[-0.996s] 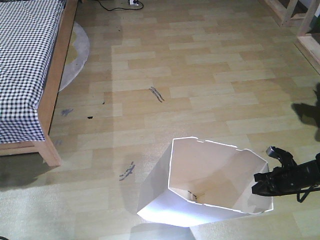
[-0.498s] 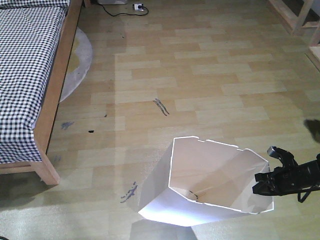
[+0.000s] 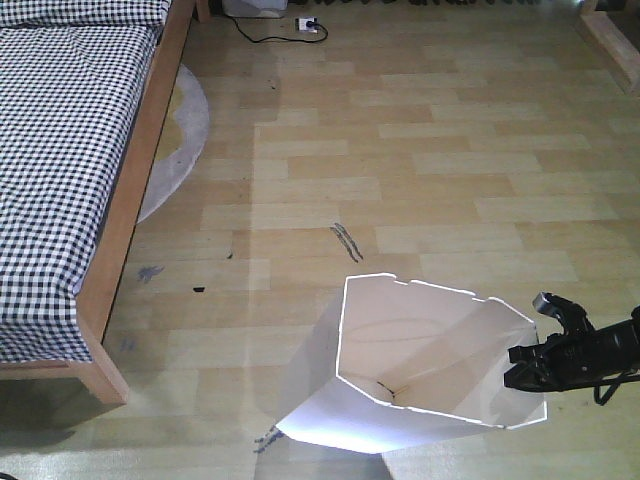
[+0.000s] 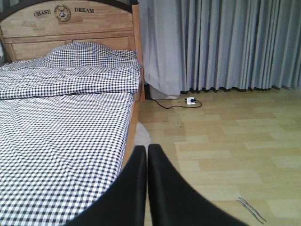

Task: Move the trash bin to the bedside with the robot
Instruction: 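Drive forward along the bed toward the curtains carrying the bin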

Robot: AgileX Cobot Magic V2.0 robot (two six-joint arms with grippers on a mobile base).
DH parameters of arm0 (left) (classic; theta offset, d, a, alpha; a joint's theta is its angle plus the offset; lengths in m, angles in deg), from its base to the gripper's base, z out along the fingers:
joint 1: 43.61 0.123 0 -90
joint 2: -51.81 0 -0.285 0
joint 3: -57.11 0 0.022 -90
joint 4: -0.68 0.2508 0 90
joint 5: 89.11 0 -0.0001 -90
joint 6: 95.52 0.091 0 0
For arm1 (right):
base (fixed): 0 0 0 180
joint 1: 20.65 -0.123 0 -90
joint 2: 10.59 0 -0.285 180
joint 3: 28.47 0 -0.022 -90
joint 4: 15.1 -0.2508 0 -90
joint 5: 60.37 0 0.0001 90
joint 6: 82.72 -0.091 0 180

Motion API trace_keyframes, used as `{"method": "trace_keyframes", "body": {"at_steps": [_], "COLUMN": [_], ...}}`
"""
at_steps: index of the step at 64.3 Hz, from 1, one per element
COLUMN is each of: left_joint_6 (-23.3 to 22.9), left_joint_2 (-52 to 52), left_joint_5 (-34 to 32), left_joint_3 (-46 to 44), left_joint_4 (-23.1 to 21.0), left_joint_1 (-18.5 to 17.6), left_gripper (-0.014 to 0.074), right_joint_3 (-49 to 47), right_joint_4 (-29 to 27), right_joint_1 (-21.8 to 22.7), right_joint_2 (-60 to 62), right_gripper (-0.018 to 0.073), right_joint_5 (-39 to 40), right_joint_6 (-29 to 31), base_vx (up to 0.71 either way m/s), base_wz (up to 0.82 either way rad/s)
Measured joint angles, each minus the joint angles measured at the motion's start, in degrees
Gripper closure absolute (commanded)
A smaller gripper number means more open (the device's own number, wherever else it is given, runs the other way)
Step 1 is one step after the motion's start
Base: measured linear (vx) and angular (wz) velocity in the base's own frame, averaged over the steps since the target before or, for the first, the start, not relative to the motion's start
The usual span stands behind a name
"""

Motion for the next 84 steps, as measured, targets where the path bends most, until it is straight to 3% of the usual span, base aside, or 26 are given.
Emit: {"method": "trace_keyframes", "body": {"at_steps": [84], "left_joint_6": [0.0], "left_joint_2": [0.0], "left_joint_5": [0.0], "left_joint_3": [0.0], "left_joint_4": [0.0], "left_joint_1": [0.0], "left_gripper": [0.0603], "right_joint_3": [0.0], "right_joint_4": [0.0], "right_joint_1": [0.0], "right_joint_2": [0.0], "right_gripper": [0.0564], "right_joint_5": [-0.11], "right_joint_6": [0.0], "base_vx": [0.25], "base_wz": [-0.03]}}
